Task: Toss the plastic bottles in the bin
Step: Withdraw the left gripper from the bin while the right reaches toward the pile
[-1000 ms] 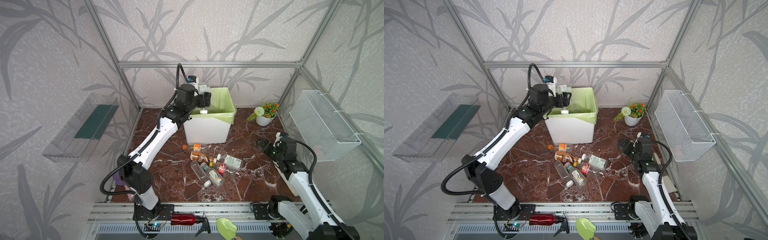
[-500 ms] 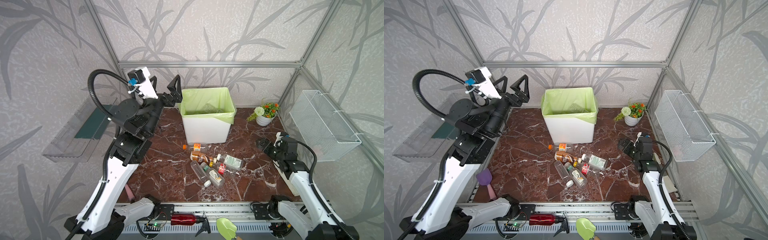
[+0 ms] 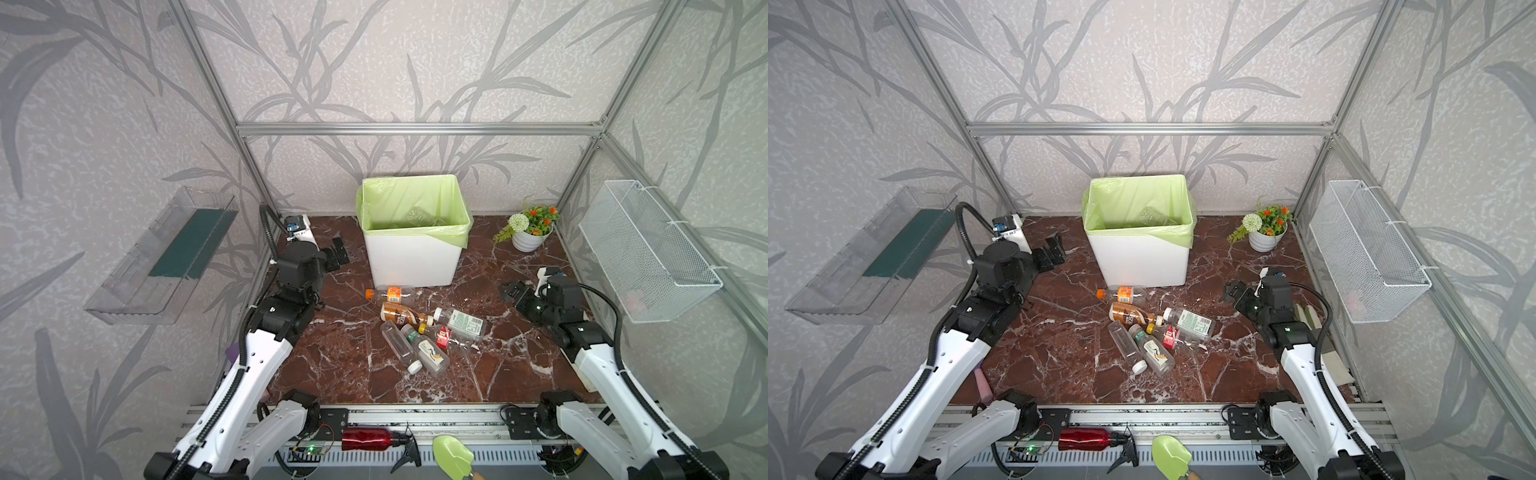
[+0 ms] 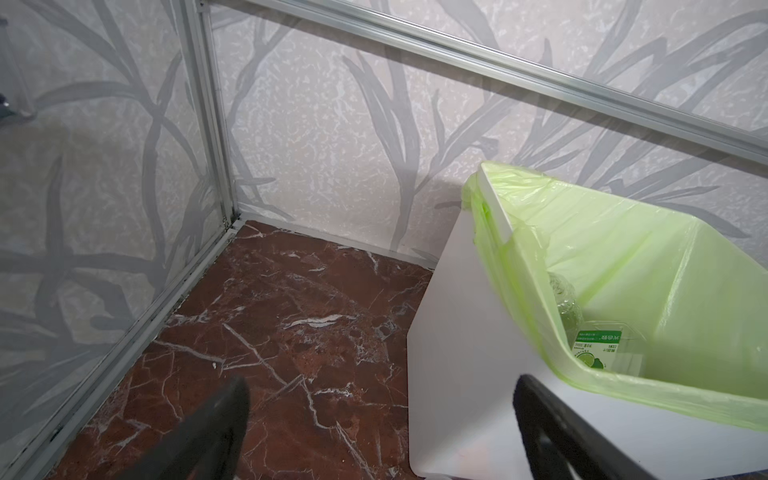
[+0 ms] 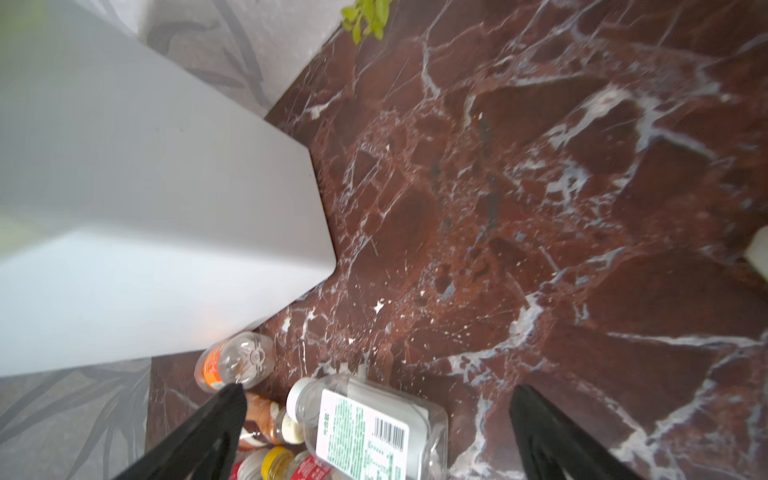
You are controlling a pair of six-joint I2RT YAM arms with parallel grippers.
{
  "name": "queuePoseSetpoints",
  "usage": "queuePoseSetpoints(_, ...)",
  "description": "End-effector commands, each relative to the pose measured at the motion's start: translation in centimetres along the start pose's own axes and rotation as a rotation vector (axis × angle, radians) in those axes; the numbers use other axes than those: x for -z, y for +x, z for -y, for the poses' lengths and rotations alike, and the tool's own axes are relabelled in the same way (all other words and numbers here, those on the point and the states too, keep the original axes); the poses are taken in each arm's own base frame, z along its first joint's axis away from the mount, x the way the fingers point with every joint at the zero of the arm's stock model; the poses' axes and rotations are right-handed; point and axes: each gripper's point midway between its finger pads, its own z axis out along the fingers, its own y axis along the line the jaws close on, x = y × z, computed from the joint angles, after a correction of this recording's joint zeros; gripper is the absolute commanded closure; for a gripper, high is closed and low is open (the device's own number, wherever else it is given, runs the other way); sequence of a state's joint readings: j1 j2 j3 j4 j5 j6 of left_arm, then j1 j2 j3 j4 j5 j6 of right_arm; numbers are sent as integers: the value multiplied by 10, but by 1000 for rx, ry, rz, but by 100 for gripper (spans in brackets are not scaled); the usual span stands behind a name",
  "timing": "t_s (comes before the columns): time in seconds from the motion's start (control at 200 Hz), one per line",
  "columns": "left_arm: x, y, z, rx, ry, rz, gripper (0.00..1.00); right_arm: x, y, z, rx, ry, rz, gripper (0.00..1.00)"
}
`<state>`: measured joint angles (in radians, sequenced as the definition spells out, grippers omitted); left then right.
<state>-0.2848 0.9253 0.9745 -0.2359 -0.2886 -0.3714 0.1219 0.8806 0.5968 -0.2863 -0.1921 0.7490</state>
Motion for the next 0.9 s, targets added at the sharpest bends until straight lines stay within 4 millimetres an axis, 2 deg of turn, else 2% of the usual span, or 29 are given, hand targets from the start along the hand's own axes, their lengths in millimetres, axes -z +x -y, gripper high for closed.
queuePoseSetpoints(0.0,-3,42,-22,89,-69,-93,1,-2,9,3,7,31,-11,2)
queuePoseSetpoints(0.075,-3,71,-30,119,-83,-153,1,-4,12,1,27,26,-19,4)
queuePoseSetpoints(0.115,-1,86,-32,133,-83,-181,6,-5,13,-4,55,4,-21,6)
queuePoseSetpoints(0.19,7,112,-39,160,-104,-219,8,-9,15,-18,172,-57,-36,7)
queuePoseSetpoints(0.245,14,129,-40,157,-115,-244,9,-12,18,-20,254,-54,-70,7)
queuePoseSetpoints(0.345,26,149,-36,130,-137,-281,9,-16,24,-20,325,-30,-140,7)
queuePoseSetpoints(0.465,31,170,-22,115,-119,-336,8,-22,28,-26,372,-60,-158,5)
queuePoseSetpoints(0.575,27,179,-9,105,-103,-353,8,-29,42,-31,473,-86,-215,3)
queuePoseSetpoints(0.695,22,178,3,102,-81,-350,7,-36,60,-23,610,-48,-332,3)
queuePoseSetpoints(0.895,20,177,4,90,-85,-343,6,-44,79,-25,829,-43,-439,2)
